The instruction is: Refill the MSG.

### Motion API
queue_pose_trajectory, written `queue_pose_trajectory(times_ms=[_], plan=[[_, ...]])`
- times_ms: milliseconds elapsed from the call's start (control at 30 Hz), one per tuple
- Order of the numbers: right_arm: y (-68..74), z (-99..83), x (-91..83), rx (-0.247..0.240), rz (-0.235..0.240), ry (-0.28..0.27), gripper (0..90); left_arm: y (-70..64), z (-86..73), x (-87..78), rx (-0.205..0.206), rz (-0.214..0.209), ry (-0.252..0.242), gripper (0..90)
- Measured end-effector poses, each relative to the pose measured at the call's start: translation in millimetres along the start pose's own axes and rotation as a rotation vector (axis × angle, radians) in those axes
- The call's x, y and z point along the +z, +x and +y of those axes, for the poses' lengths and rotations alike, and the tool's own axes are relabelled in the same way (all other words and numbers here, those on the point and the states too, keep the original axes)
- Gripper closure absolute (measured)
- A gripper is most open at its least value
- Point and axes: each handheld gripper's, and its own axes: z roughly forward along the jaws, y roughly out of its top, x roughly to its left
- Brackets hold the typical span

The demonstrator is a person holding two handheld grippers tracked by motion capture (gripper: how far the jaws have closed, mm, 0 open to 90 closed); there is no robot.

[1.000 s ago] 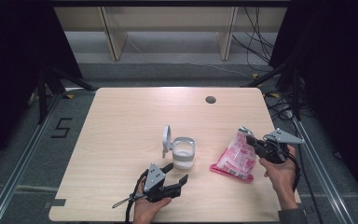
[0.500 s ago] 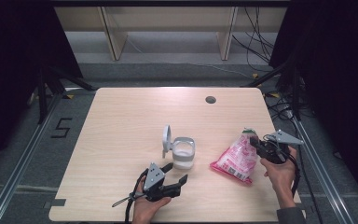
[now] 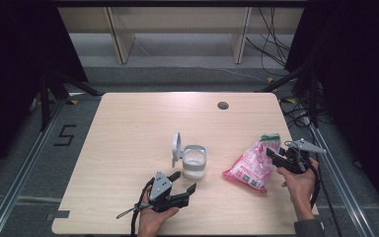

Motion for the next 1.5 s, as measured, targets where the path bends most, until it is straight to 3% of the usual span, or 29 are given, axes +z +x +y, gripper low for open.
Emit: queue_pose_trajectory(times_ms=[67, 133, 167, 200, 267, 367, 400, 433, 467, 500, 567, 600, 633, 667, 733, 767, 833, 867, 933, 967, 1000, 1133, 1167, 1300, 1367, 1400, 1433, 1467, 1500], plan=[[0.0, -0.3, -1.0, 0.035, -0.015, 0.001, 53.2, 1.5, -0.1, -0.1, 0.002, -0.003, -0.005, 29.4], [-1.6, -0.8, -2.8, 0.032, -0.046, -0.005, 50.8, 2.5, 0.1, -0.9, 0.001, 0.003, -0.004, 29.3], [-1.6, -0.4, -5.4, 0.052, -0.045, -0.005, 48.5, 2.7, 0.6, -2.1, 0.002, 0.009, -0.001, 29.3], [2.3, -0.4, -7.7, 0.098, -0.083, -0.017, 46.8, 3.7, 0.7, -2.9, 0.003, 0.011, -0.002, 29.3], [-2.6, 1.0, -12.3, 0.059, -0.094, -0.039, 45.3, 5.9, 1.4, -4.5, 0.001, 0.016, -0.002, 29.2], [-0.5, 1.5, -19.7, 0.122, -0.136, -0.085, 42.8, 10.0, 2.5, -6.7, 0.001, 0.015, -0.019, 29.1], [-1.9, 1.8, -21.0, 0.101, -0.148, -0.099, 42.4, 11.7, 3.2, -7.8, 0.009, 0.017, -0.020, 29.1], [-3.7, 2.7, -22.4, 0.068, -0.131, -0.105, 42.1, 14.1, 4.3, -8.6, 0.028, 0.017, -0.018, 29.1], [0.3, 2.9, -24.8, 0.087, -0.134, -0.100, 42.0, 15.0, 5.0, -9.6, 0.022, 0.027, -0.011, 29.1], [-0.4, 3.5, -25.3, 0.051, -0.124, -0.110, 41.7, 16.3, 5.8, -9.9, 0.023, 0.029, -0.015, 29.1], [7.6, 3.8, -27.1, 0.073, -0.090, -0.096, 41.4, 18.2, 7.2, -11.2, 0.023, 0.037, -0.013, 29.1], [7.9, 3.8, -26.4, 0.024, -0.084, -0.105, 41.3, 19.7, 7.7, -11.1, 0.029, 0.034, -0.018, 29.1], [10.6, 4.4, -26.2, 0.017, -0.062, -0.104, 41.3, 20.1, 8.1, -11.3, 0.026, 0.033, -0.020, 29.1], [15.7, 3.5, -26.7, 0.029, -0.072, -0.088, 41.3, 20.8, 8.3, -11.6, 0.025, 0.033, -0.022, 29.1], [18.9, 3.7, -25.7, -0.008, -0.037, -0.093, 41.5, 22.3, 9.0, -12.7, 0.024, 0.044, -0.017, 29.1], [23.5, 3.3, -26.3, 0.004, -0.031, -0.085, 41.5, 23.5, 9.5, -13.5, 0.027, 0.049, -0.014, 29.0], [26.4, 2.9, -25.2, -0.039, 0.000, -0.092, 41.4, 26.2, 10.3, -14.1, 0.026, 0.049, -0.023, 29.0], [33.7, 1.9, -26.7, 0.008, 0.009, -0.083, 41.1, 27.2, 11.0, -15.3, 0.027, 0.056, -0.017, 29.0], [37.9, 0.7, -26.3, -0.038, 0.020, -0.088, 40.0, 29.2, 12.0, -16.4, 0.024, 0.064, -0.019, 29.0], [43.2, -0.3, -27.0, -0.028, 0.034, -0.073, 39.9, 30.3, 12.2, -16.7, 0.028, 0.068, -0.023, 29.3], [45.2, -1.6, -26.4, -0.064, 0.035, -0.060, 39.9, 31.5, 12.3, -16.6, 0.028, 0.065, -0.030, 29.6], [56.1, -4.5, -23.4, -0.107, 0.092, -0.052, 38.3, 33.3, 12.4, -18.1, 0.023, 0.082, -0.022, 29.7], [60.4, -6.0, -24.0, -0.094, 0.106, -0.041, 38.3, 33.9, 12.6, -18.5, 0.025, 0.083, -0.019, 29.7], [68.4, -9.9, -21.4, -0.147, 0.146, -0.017, 38.3, 36.6, 13.2, -18.7, 0.033, 0.088, -0.019, 30.3], [74.4, -13.3, -21.7, -0.111, 0.153, 0.008, 38.4, 38.0, 13.3, -17.8, 0.023, 0.091, -0.023, 30.4], [74.8, -14.6, -21.0, -0.118, 0.171, 0.001, 38.5, 38.8, 14.1, -18.4, 0.026, 0.106, -0.013, 30.4], [73.3, -15.1, -20.7, -0.158, 0.166, 0.003, 38.5, 40.3, 14.6, -17.7, 0.029, 0.101, -0.022, 30.3], [77.5, -16.9, -20.9, -0.119, 0.164, 0.017, 38.6, 40.4, 15.9, -18.5, 0.021, 0.111, -0.017, 30.5], [78.6, -17.9, -21.7, -0.118, 0.183, 0.015, 38.7, 41.3, 17.2, -18.9, 0.023, 0.113, -0.015, 31.0]])
